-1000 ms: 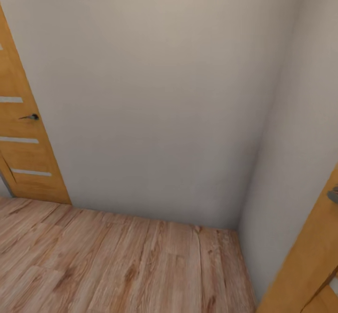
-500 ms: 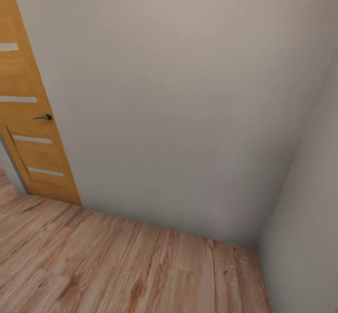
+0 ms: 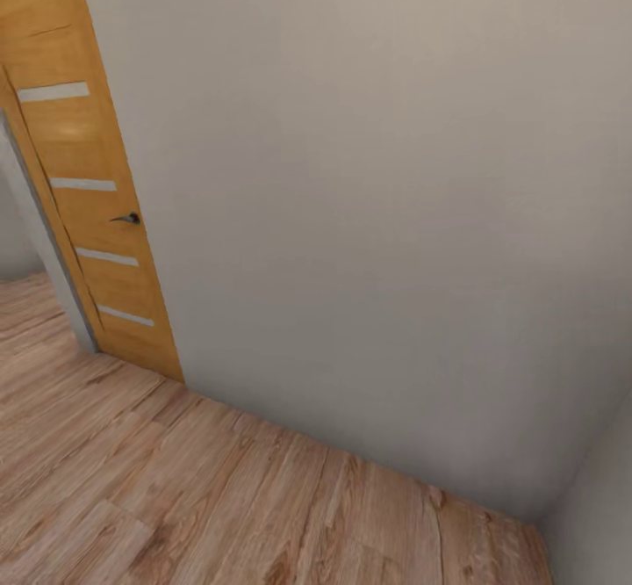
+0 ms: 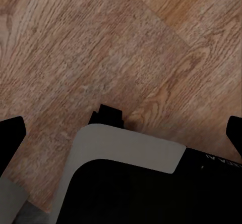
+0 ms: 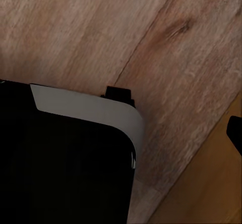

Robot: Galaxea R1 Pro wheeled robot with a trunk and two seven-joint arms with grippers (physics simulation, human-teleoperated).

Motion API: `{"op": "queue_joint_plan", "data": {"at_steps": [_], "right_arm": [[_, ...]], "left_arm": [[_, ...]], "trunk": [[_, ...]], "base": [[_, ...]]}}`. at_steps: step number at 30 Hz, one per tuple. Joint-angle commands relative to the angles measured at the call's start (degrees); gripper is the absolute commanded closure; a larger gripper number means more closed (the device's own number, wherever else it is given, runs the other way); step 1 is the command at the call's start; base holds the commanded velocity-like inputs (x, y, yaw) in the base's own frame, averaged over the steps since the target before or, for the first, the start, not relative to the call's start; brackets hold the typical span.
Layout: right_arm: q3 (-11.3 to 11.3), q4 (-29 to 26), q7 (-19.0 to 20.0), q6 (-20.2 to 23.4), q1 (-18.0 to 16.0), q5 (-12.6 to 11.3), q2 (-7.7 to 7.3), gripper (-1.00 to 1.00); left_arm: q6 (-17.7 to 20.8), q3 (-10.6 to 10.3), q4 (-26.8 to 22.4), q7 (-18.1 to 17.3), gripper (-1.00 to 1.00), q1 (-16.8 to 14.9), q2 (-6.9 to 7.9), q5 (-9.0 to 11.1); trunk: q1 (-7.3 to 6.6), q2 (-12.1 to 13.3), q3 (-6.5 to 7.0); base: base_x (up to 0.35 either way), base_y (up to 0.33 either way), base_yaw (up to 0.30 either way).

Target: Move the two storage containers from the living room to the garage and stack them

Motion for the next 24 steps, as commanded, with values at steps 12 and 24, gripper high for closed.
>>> {"op": "queue_joint_plan", "data": {"at_steps": [12, 24], "right_arm": [[0.31, 0.18, 0.02, -0.34, -0.06, 0.24, -0.02, -1.0], [0.31, 0.18, 0.02, -0.34, -0.09, 0.24, -0.02, -1.0]], "left_arm": [[-0.17, -0.26, 0.06, 0.05, -1.0, -0.05, -0.02, 0.39], [-0.17, -0.28, 0.06, 0.14, -1.0, -0.05, -0.02, 0.39]], "trunk": [[0.03, -0.03, -0.06], [0.03, -0.03, -0.06]], "base": [[0.322, 0.0, 0.268], [0.322, 0.0, 0.269]]}}
